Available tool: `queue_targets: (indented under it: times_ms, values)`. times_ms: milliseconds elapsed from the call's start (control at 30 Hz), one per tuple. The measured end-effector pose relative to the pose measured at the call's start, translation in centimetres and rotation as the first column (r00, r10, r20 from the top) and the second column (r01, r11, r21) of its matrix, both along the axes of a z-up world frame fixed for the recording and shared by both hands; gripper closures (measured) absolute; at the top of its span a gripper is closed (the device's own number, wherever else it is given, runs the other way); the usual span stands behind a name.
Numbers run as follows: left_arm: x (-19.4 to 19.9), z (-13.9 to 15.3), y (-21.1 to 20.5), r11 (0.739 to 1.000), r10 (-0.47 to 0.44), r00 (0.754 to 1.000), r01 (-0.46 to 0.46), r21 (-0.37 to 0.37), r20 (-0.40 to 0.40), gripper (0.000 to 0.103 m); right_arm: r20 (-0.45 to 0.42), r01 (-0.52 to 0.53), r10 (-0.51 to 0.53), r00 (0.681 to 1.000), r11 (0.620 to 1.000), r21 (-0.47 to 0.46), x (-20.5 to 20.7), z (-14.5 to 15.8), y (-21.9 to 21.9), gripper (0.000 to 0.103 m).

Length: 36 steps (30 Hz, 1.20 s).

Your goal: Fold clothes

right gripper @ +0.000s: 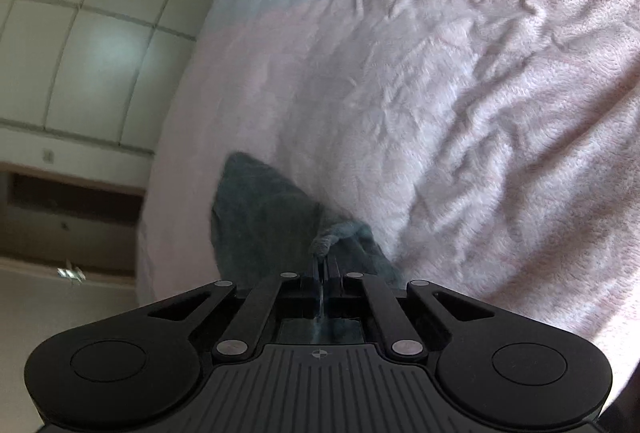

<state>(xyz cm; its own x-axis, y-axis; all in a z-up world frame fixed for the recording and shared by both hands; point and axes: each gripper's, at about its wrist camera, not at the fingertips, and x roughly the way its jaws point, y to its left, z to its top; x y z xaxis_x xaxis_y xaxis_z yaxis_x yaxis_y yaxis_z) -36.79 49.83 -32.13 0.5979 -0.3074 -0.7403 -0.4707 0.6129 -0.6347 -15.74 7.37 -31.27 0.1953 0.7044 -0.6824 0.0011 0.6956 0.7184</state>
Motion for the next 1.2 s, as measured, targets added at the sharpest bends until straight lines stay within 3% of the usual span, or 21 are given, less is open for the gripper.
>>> queue_targets:
  times_ms: [67,167,333,500,567,633,767,900,967,1033,1133,1200]
  values:
    - [-0.5,-0.7,-0.2,0.998,-0.020,0.998,0.023,0.058,-0.059,0.103,-0.038,-0.011,0.008,0.999,0.997,-0.080,-0.4,-1.3,0.0,0.103]
    - [-1.0,-2.8,-1.1,0.998,-0.020,0.993,0.027,0.065,-0.117,0.103,-0.042,0.007,-0.012,0.999,0.994,-0.110,-0.9,-2.0,-0.2,0.103]
    - [-0.7,-3.4,-3.1,0.980,-0.078,0.991,0.096,0.177,-0.106,0.103,0.032,-0.074,0.084,0.996,0.973,-0.220,-0.8,-1.7,1.1,0.103]
    - [-0.5,-4.4,-3.7,0.977,-0.079,0.987,0.105,0.188,-0.143,0.100,0.016,-0.136,0.149,0.989,0.937,-0.323,-0.7,-1.8,2.6,0.099]
    - [-0.5,-4.3,-3.7,0.973,-0.084,0.984,0.115,0.198,-0.155,0.093,0.045,-0.151,0.179,0.983,0.921,-0.359,-0.2,-0.9,3.0,0.038]
    - [0.5,-4.0,-2.2,0.976,-0.058,0.989,0.085,0.201,-0.132,0.090,0.116,-0.135,0.192,0.975,0.917,-0.376,0.5,0.4,3.1,0.035]
    - [2.7,-3.2,1.0,0.979,-0.003,0.997,0.020,0.203,-0.083,0.085,0.174,-0.176,0.234,0.957,0.939,-0.296,4.1,1.3,5.0,0.035]
    - [4.8,-2.5,4.2,0.978,0.052,0.998,-0.044,0.202,-0.034,0.078,0.199,-0.254,0.290,0.936,0.949,-0.187,9.7,0.3,10.6,0.035]
    - [5.9,-2.1,5.8,0.977,0.080,0.997,-0.076,0.200,-0.010,0.071,0.186,-0.307,0.326,0.927,0.943,-0.128,12.5,-0.7,14.0,0.035]
    - [9.1,-2.4,7.4,0.981,0.093,0.995,-0.096,0.169,0.026,0.069,0.168,-0.351,0.359,0.918,0.933,-0.075,14.9,-1.9,17.5,0.035]
    - [13.3,-3.4,10.2,0.986,0.119,0.990,-0.127,0.105,0.079,0.058,0.144,-0.399,0.397,0.906,0.917,-0.016,17.9,-3.6,22.4,0.035]
    - [15.6,-4.3,11.8,0.985,0.144,0.987,-0.150,0.088,0.073,0.056,0.113,-0.409,0.405,0.907,0.912,0.011,19.3,-5.0,24.6,0.035]
